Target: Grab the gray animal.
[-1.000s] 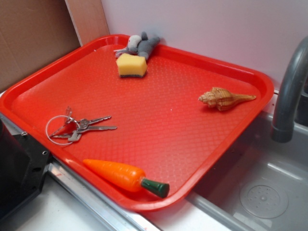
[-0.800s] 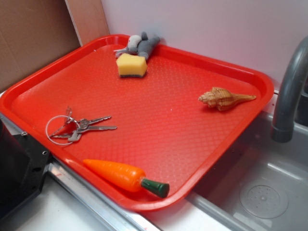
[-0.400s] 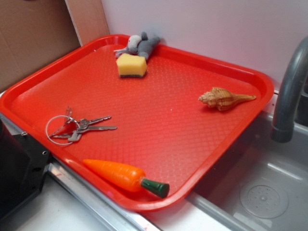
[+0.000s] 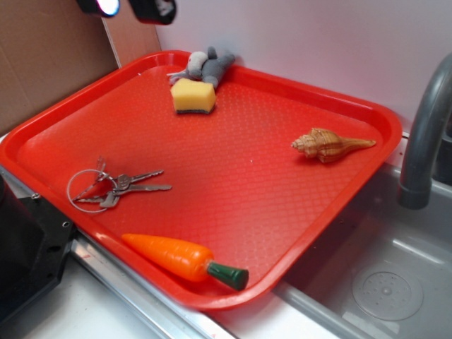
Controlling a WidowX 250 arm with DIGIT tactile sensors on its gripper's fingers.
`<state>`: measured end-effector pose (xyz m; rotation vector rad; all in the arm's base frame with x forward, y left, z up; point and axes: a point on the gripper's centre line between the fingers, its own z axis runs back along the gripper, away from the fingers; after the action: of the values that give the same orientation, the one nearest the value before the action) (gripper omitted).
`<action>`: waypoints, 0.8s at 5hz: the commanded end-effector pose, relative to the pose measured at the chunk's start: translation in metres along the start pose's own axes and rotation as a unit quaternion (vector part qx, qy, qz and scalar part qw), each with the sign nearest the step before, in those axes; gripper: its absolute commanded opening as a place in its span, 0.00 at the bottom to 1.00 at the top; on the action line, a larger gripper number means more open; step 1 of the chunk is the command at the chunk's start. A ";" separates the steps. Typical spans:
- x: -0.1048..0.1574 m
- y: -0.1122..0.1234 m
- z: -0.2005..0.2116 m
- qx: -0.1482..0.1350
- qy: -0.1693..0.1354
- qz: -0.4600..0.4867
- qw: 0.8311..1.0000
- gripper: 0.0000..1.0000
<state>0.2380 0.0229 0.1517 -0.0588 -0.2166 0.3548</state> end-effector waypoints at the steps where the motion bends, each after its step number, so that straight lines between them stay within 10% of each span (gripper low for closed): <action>1: 0.020 0.027 -0.018 -0.020 0.022 0.136 0.990 1.00; 3: 0.020 0.027 -0.018 -0.020 0.022 0.136 0.990 1.00; 4: 0.045 0.027 -0.046 -0.028 -0.040 0.178 0.983 1.00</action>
<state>0.2808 0.0537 0.1048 -0.1509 -0.2516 0.7022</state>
